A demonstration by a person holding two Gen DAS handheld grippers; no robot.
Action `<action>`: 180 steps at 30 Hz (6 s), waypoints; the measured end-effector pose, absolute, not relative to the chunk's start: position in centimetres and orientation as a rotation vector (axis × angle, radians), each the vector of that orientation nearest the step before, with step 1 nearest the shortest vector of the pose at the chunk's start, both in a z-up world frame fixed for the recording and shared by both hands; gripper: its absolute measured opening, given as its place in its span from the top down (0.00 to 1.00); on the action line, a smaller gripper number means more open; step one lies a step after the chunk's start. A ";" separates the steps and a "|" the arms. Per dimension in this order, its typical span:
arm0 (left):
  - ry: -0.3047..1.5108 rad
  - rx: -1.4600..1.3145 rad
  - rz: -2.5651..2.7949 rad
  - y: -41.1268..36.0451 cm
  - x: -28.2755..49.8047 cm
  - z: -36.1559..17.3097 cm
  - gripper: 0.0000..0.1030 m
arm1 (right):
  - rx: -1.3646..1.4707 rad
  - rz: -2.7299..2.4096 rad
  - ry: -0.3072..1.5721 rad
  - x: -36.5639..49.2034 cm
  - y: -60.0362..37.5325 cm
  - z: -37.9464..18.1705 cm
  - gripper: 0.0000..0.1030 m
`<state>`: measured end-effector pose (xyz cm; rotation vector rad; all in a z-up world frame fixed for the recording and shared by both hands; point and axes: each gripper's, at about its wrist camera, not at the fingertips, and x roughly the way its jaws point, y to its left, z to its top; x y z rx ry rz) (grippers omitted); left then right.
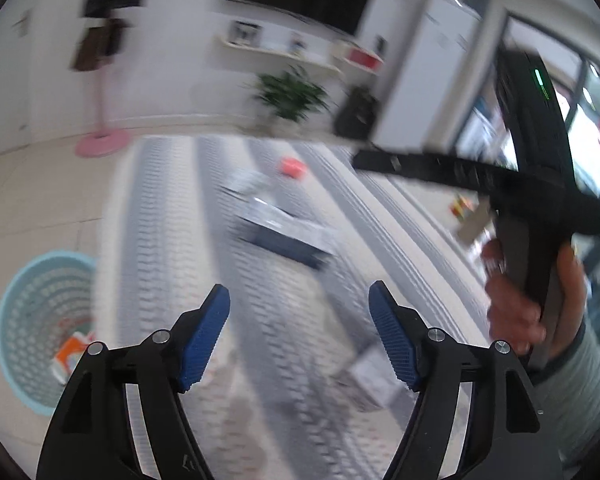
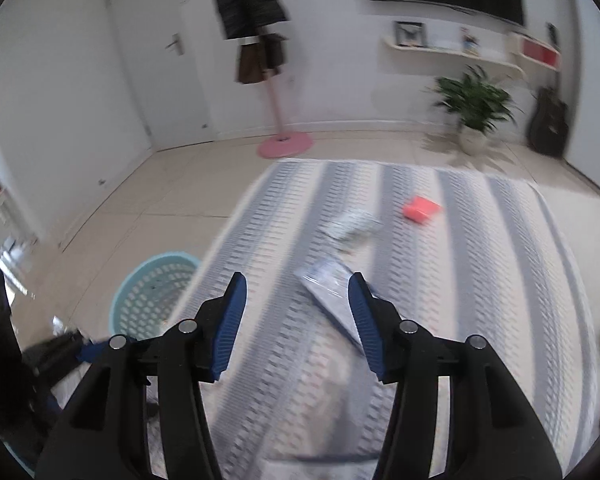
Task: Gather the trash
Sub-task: 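Grasp the white milk carton with the left tool while the right grasps the blue-white carton, then carry both milk cartons over the wastebasket and open both tools to drop them, then grasp the white patterned bag with the left tool while the right grasps the pink-red packet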
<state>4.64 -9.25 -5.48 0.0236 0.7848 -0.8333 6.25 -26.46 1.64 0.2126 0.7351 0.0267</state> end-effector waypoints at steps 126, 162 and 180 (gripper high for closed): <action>0.827 -0.447 -0.060 18.5 19.6 -9.6 0.42 | 0.191 0.333 0.940 23.6 0.2 -12.7 0.44; 0.843 0.027 -0.787 -22.3 26.7 -13.0 0.31 | 0.358 -0.372 0.738 28.4 -39.5 -13.2 0.36; 0.890 0.184 -0.595 -26.4 29.8 -15.9 0.57 | 0.370 -0.354 0.870 31.4 -39.7 -15.4 0.64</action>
